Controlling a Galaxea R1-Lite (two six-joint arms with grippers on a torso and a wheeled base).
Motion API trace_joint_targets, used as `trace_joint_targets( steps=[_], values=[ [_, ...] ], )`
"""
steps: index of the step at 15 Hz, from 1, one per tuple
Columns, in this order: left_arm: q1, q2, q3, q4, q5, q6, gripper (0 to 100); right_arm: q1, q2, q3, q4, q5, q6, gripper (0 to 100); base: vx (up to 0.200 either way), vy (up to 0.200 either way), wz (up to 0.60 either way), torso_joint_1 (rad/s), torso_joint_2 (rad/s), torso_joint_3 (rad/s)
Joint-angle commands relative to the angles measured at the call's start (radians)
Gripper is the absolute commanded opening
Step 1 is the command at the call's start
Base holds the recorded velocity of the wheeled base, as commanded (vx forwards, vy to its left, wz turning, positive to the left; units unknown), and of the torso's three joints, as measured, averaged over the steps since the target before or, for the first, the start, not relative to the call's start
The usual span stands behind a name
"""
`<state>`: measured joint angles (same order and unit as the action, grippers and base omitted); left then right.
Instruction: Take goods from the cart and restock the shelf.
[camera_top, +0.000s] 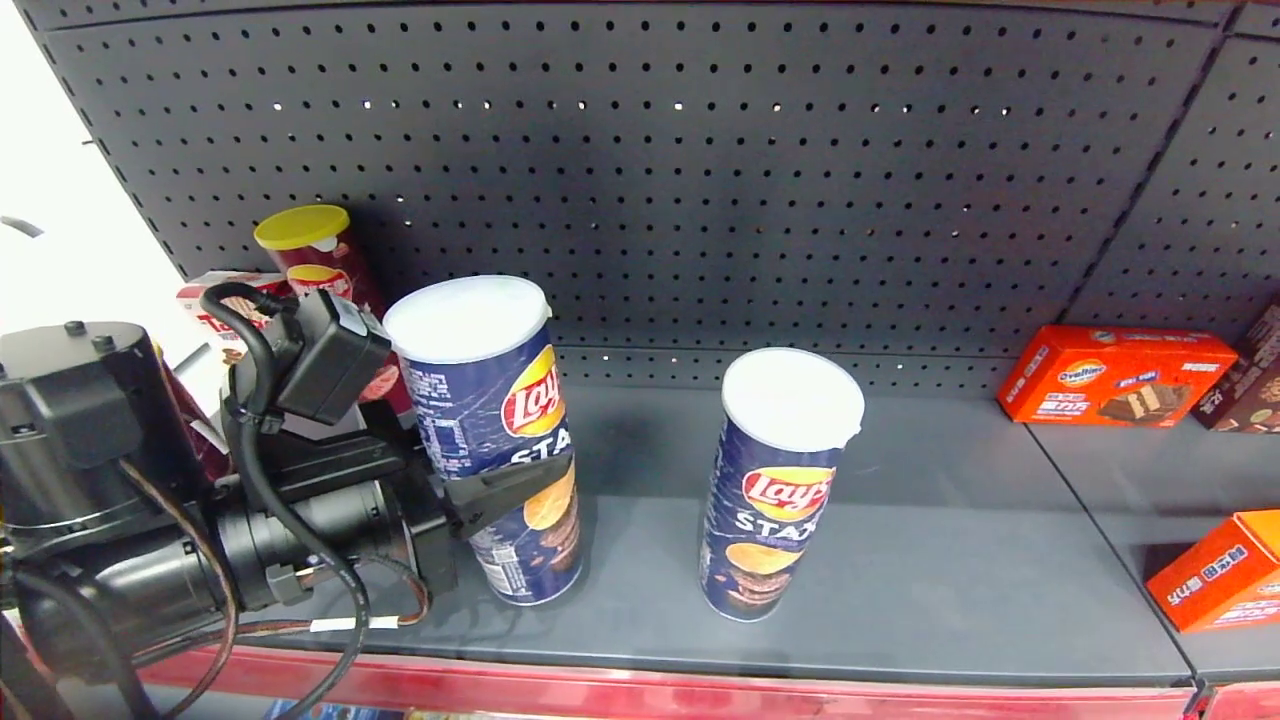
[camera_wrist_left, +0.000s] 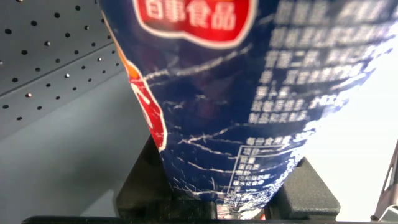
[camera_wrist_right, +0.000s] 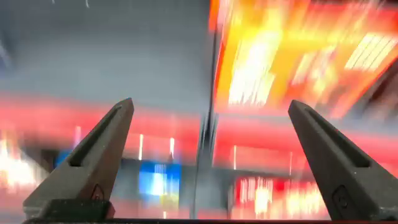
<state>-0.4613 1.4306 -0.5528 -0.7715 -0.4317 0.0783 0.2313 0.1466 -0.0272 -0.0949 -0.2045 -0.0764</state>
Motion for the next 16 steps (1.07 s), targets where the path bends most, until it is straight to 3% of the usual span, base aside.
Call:
trace_joint_targets(
  steps=[1, 4, 5, 7, 8, 10, 11, 13, 16],
  values=[
    [-0.002, -0.012, 0.007, -0.002, -0.001, 0.0, 0, -0.001, -0.051, 0.026, 0.04, 0.016, -0.006, 100, 0.0, 0.0, 0.0, 0.0, 0.0, 0.0],
    [-0.002, -0.021, 0.008, -0.002, -0.002, 0.0, 0, -0.001, -0.051, 0.027, 0.03, 0.063, -0.022, 100, 0.0, 0.0, 0.0, 0.0, 0.0, 0.0],
    [-0.004, -0.029, 0.01, -0.002, -0.002, 0.0, 0, -0.001, -0.051, 0.027, 0.03, 0.165, -0.005, 100, 0.0, 0.0, 0.0, 0.0, 0.0, 0.0],
    [-0.004, -0.039, 0.013, -0.002, -0.002, 0.0, 0, -0.001, -0.051, 0.024, 0.041, 0.266, -0.008, 100, 0.0, 0.0, 0.0, 0.0, 0.0, 0.0],
    [-0.004, -0.039, 0.013, -0.002, -0.002, 0.0, 0, -0.001, -0.051, 0.023, 0.043, 0.254, -0.005, 100, 0.0, 0.0, 0.0, 0.0, 0.0, 0.0],
    [0.0, -0.045, 0.013, -0.002, -0.002, 0.0, 0, -0.004, -0.051, 0.027, 0.043, 0.126, 0.078, 100, 0.0, 0.0, 0.0, 0.0, 0.0, 0.0],
    [0.0, -0.053, 0.016, -0.002, -0.001, 0.0, 0, -0.003, -0.051, 0.027, 0.064, 0.139, 0.067, 100, 0.0, 0.0, 0.0, 0.0, 0.0, 0.0],
    [0.0, -0.059, 0.027, -0.002, -0.002, -0.002, 0, 0.0, -0.051, 0.026, 0.098, 0.258, 0.026, 100, 0.0, 0.0, 0.0, 0.0, 0.0, 0.0],
    [0.0, -0.059, 0.02, -0.002, -0.004, -0.002, 0, -0.003, -0.051, 0.027, 0.098, 0.229, 0.079, 100, 0.0, 0.0, 0.0, 0.0, 0.0, 0.0]
  ],
)
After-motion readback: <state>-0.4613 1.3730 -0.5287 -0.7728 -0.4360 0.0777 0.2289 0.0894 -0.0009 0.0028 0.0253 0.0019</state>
